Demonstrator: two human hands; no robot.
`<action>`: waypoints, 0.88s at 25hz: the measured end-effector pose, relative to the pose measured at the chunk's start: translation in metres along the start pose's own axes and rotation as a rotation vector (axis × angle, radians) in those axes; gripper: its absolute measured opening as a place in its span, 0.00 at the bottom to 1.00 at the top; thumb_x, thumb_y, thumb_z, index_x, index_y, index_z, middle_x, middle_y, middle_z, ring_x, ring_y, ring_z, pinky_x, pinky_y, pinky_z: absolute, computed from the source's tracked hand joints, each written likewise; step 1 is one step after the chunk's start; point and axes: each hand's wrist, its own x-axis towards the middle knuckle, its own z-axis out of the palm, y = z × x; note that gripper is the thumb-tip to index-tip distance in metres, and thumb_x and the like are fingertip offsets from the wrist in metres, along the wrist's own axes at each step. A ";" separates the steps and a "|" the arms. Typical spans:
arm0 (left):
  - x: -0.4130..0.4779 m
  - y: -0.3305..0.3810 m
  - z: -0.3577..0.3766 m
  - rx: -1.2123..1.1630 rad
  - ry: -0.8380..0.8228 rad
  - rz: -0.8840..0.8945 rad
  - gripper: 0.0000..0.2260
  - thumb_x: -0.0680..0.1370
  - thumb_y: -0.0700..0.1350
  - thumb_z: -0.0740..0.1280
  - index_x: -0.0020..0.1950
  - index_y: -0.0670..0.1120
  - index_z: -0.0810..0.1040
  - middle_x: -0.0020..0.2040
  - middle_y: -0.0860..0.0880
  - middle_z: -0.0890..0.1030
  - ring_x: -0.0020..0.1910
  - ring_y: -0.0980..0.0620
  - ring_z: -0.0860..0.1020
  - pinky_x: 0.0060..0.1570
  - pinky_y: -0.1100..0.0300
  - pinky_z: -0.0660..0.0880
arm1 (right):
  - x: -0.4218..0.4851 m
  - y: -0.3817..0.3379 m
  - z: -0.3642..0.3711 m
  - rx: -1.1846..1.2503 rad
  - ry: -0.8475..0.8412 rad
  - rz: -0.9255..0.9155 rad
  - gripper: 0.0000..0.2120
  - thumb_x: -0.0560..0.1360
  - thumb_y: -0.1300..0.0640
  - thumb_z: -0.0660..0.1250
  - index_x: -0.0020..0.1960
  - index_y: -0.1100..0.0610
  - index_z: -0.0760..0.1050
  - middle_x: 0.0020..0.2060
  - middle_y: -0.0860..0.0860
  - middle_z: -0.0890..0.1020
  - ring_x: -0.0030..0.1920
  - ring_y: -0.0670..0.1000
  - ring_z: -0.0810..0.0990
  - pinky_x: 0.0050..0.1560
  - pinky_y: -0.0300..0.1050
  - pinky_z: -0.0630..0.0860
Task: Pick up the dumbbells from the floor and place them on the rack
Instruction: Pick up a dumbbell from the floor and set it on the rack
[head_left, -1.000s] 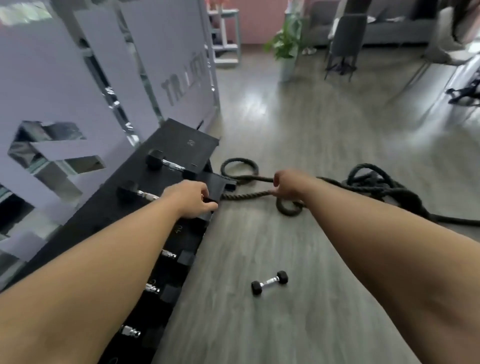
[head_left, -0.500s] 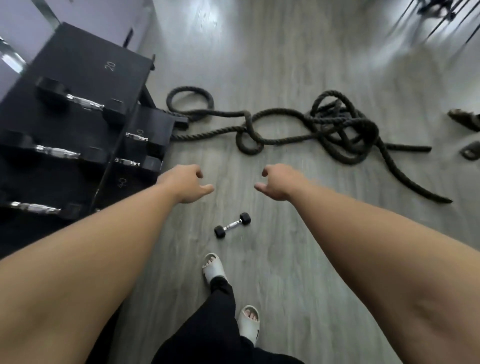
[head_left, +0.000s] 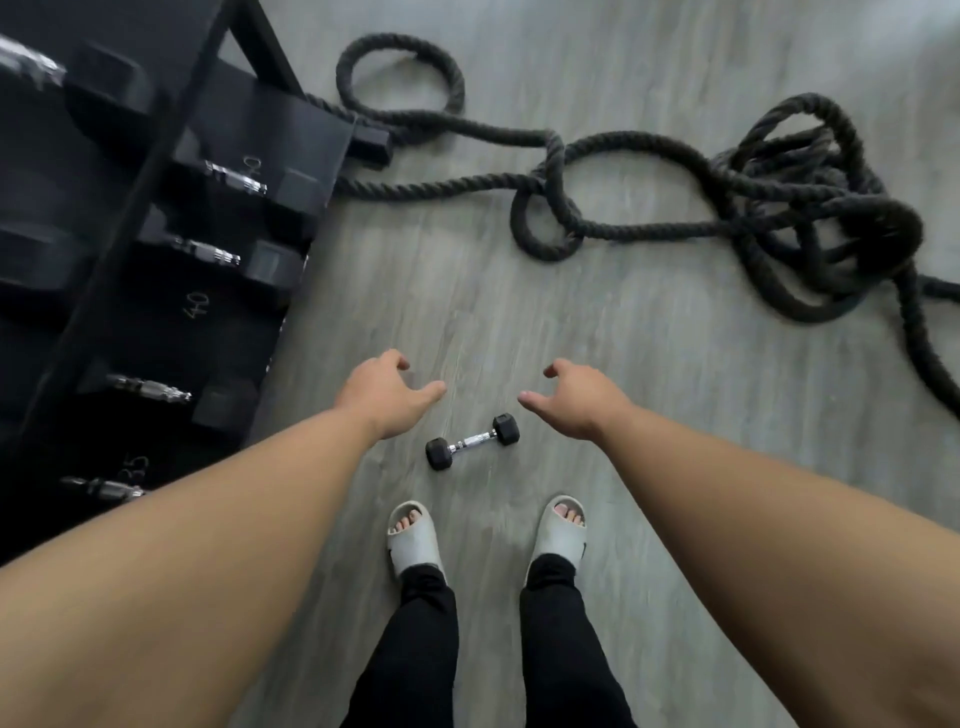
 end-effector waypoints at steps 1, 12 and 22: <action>0.016 -0.009 0.018 -0.041 -0.017 -0.028 0.31 0.74 0.64 0.72 0.71 0.48 0.73 0.69 0.46 0.77 0.67 0.45 0.76 0.66 0.50 0.73 | 0.022 0.006 0.013 0.000 -0.028 0.004 0.34 0.76 0.36 0.65 0.75 0.56 0.67 0.66 0.56 0.78 0.62 0.58 0.78 0.52 0.49 0.74; 0.233 -0.151 0.256 -0.392 0.015 -0.418 0.28 0.75 0.60 0.72 0.71 0.48 0.73 0.68 0.46 0.76 0.65 0.45 0.76 0.63 0.53 0.72 | 0.279 0.100 0.229 0.069 -0.122 0.125 0.35 0.74 0.37 0.68 0.74 0.56 0.68 0.64 0.57 0.79 0.56 0.57 0.78 0.47 0.47 0.70; 0.308 -0.215 0.395 -0.429 -0.033 -0.438 0.26 0.70 0.54 0.80 0.64 0.49 0.76 0.64 0.45 0.74 0.53 0.48 0.77 0.45 0.60 0.73 | 0.389 0.128 0.340 0.058 -0.124 0.157 0.23 0.73 0.44 0.72 0.62 0.53 0.72 0.57 0.57 0.77 0.34 0.44 0.75 0.25 0.38 0.68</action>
